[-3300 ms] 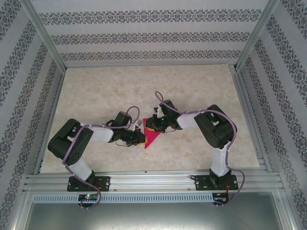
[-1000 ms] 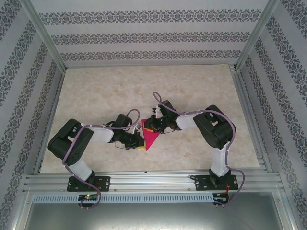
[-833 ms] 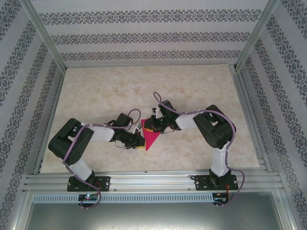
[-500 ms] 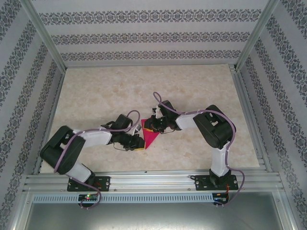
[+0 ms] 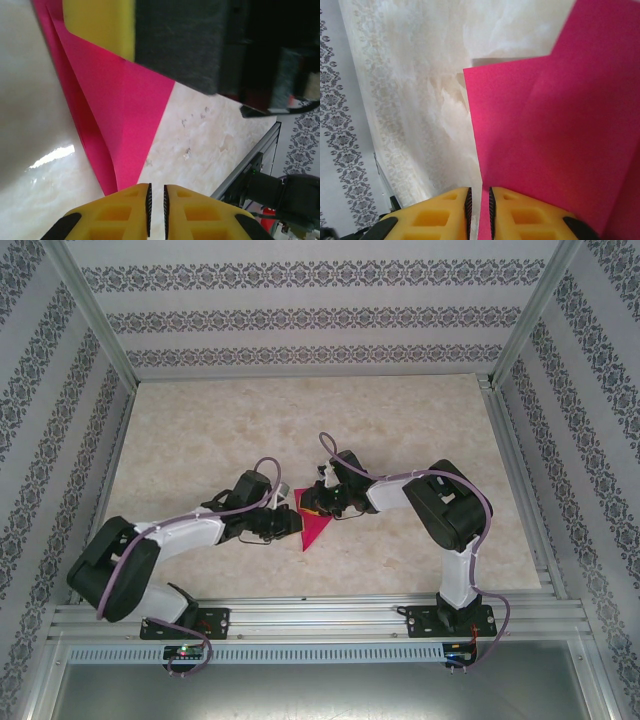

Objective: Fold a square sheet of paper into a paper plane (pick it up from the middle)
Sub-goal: Fourth fold the wing at the center of the table.

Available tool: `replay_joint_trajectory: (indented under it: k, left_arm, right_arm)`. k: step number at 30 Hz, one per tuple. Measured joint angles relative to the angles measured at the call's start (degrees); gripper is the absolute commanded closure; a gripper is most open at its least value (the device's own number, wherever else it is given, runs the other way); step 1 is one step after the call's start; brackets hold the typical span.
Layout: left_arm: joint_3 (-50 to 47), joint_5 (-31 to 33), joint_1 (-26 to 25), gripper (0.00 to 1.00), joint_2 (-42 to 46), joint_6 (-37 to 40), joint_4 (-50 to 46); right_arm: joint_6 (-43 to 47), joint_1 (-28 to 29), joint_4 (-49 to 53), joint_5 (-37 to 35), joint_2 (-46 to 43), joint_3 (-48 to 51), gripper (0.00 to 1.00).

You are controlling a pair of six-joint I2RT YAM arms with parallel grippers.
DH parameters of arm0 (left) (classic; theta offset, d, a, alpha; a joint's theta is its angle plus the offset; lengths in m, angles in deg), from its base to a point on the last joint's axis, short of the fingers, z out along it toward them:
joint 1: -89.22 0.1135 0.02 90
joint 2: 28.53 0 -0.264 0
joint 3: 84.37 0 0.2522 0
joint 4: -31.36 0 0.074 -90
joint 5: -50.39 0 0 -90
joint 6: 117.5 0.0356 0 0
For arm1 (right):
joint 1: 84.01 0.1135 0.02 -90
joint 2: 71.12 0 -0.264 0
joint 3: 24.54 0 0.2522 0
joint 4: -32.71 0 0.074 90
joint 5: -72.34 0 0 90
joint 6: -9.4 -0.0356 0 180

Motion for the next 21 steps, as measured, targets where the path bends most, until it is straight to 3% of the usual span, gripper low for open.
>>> replay_joint_trajectory:
  k: [9,21]
  left_arm:
    - [1.2,-1.6,0.0,0.80,-6.3,-2.2,5.9]
    - [1.9,-3.8,-0.8,0.82,-12.9,-1.8,6.5]
  right_arm:
    - [0.0,0.0,0.0,0.0,0.0,0.0,0.80]
    - [0.0,0.0,0.1,0.0,0.0,0.0,0.80]
